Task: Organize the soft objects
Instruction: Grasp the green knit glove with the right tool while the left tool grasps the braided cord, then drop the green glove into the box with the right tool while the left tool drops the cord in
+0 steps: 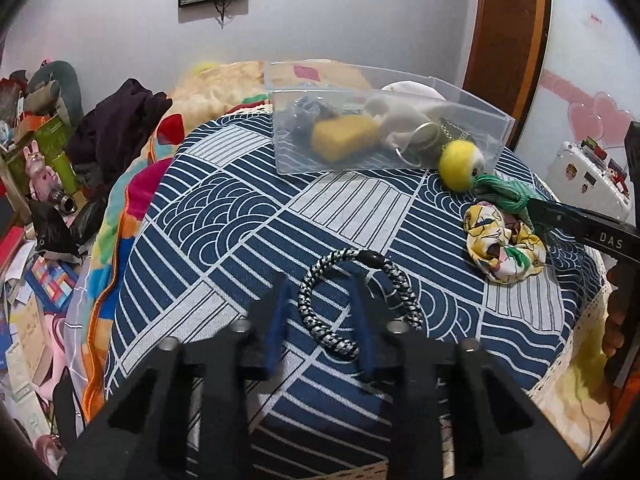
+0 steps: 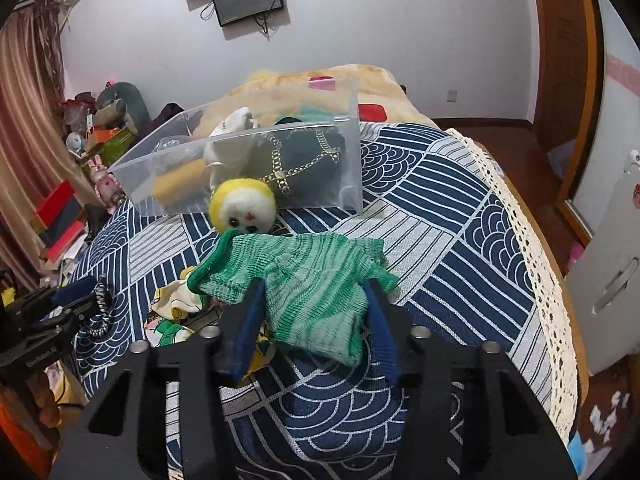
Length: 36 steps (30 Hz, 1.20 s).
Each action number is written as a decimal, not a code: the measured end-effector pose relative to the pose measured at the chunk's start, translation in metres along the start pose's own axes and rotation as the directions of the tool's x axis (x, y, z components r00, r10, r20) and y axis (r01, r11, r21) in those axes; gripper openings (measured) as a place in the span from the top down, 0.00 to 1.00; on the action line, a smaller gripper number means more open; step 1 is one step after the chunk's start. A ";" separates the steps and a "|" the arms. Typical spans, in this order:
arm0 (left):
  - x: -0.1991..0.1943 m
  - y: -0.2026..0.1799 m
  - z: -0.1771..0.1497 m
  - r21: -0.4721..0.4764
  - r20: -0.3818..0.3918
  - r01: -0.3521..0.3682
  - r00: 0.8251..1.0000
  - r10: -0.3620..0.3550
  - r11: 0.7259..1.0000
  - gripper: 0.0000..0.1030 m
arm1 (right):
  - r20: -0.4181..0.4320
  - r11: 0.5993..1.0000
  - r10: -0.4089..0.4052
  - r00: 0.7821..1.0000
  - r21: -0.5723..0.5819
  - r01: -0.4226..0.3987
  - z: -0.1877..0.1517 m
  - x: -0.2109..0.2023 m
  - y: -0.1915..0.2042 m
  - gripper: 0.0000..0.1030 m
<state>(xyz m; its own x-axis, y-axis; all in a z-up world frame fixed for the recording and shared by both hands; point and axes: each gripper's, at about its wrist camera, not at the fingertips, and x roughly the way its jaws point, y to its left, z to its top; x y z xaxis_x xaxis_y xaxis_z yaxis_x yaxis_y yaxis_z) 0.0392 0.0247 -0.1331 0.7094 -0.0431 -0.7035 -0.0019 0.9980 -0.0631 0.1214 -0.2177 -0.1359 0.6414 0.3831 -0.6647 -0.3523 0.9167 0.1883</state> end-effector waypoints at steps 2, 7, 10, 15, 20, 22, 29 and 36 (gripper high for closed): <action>-0.001 0.002 0.001 -0.009 -0.002 0.002 1.000 -0.002 1.000 0.90 | 0.006 1.000 0.000 1.000 -0.001 0.000 0.000 -0.001 0.002 0.68; -0.001 0.005 0.003 -0.019 -0.006 0.022 1.000 -0.022 1.000 0.94 | 0.036 1.000 0.010 0.999 -0.003 -0.009 0.002 -0.010 0.003 0.77; -0.004 0.004 0.005 -0.018 0.005 0.025 1.000 -0.025 1.000 0.94 | 0.064 1.000 0.018 0.998 -0.013 -0.017 0.005 -0.017 0.007 0.78; -0.012 0.005 0.015 -0.022 0.041 0.027 0.999 -0.027 0.999 0.95 | 0.119 0.999 0.040 0.992 -0.023 -0.037 0.014 -0.032 0.013 0.79; -0.020 0.005 0.035 -0.030 0.094 0.033 0.995 -0.030 0.999 0.95 | 0.169 0.998 0.050 0.984 -0.039 -0.044 0.028 -0.045 0.018 0.79; -0.022 0.004 0.046 -0.028 0.121 0.027 0.992 -0.024 0.999 0.95 | 0.188 0.998 0.049 0.981 -0.048 -0.041 0.032 -0.048 0.020 0.79; -0.028 0.005 0.089 -0.018 0.216 0.004 0.976 0.000 1.000 0.95 | 0.256 0.998 0.046 0.966 -0.057 -0.032 0.057 -0.048 0.028 0.79; -0.026 0.011 0.116 -0.017 0.230 0.029 0.973 -0.025 0.999 0.95 | 0.303 0.997 0.038 0.952 -0.075 -0.016 0.077 -0.042 0.037 0.79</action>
<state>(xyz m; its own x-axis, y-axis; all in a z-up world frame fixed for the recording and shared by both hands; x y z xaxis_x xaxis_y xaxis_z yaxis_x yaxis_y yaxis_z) 0.1025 0.0420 -0.0335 0.8522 -0.0559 -0.5203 0.0066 0.9954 -0.0960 0.1341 -0.1911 -0.0450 0.8039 0.4339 -0.4069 -0.4126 0.8995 0.1439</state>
